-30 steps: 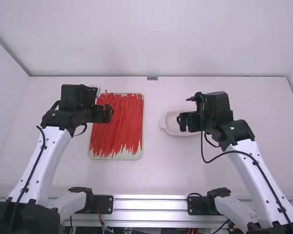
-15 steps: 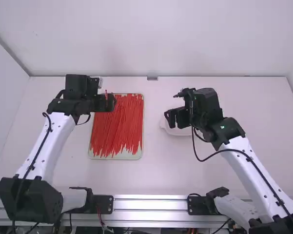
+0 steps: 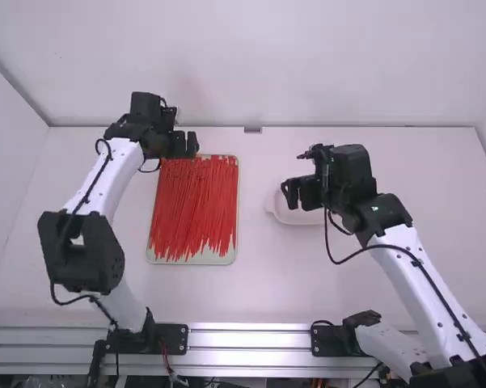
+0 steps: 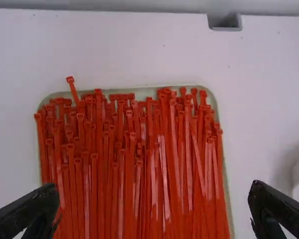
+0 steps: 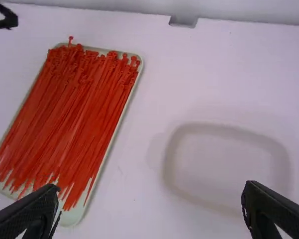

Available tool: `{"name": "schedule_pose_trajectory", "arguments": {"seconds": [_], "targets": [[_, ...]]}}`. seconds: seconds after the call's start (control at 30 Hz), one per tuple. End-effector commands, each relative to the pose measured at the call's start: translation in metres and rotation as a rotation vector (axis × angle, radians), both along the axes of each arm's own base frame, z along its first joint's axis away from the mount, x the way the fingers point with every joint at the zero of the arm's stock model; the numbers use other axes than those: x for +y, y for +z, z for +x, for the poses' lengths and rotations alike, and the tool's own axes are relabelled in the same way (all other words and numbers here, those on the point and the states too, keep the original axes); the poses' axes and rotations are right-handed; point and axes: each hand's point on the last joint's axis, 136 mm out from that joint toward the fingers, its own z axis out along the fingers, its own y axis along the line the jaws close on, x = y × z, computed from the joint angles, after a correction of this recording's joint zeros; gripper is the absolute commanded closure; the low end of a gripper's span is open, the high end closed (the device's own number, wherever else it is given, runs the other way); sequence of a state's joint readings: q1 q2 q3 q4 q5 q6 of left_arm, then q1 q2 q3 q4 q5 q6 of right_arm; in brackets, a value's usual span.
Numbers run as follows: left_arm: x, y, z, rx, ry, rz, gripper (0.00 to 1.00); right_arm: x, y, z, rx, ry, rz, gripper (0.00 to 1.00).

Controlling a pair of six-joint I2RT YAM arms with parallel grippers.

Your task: Fasten the cable tie

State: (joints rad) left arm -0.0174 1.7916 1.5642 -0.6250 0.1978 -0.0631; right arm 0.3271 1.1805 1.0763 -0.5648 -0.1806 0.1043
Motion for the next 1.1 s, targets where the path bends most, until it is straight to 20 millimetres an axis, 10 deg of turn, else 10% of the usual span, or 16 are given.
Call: {"name": "schedule_pose_trajectory", "arguments": {"seconds": [0.0, 0.57, 1.07], "targets": [[-0.001, -0.009, 0.012, 0.01, -0.006, 0.008, 0.01, 0.003, 0.005, 0.001, 0.003, 0.005, 0.006, 0.02], [-0.007, -0.073, 0.055, 0.0, 0.003, -0.006, 0.12, -0.006, 0.0, 0.0, 0.031, -0.019, -0.002, 0.02], [-0.016, -0.138, 0.061, 0.077, -0.01, -0.001, 0.47, -0.008, -0.005, 0.003, 0.045, -0.026, -0.007, 0.02]]}}
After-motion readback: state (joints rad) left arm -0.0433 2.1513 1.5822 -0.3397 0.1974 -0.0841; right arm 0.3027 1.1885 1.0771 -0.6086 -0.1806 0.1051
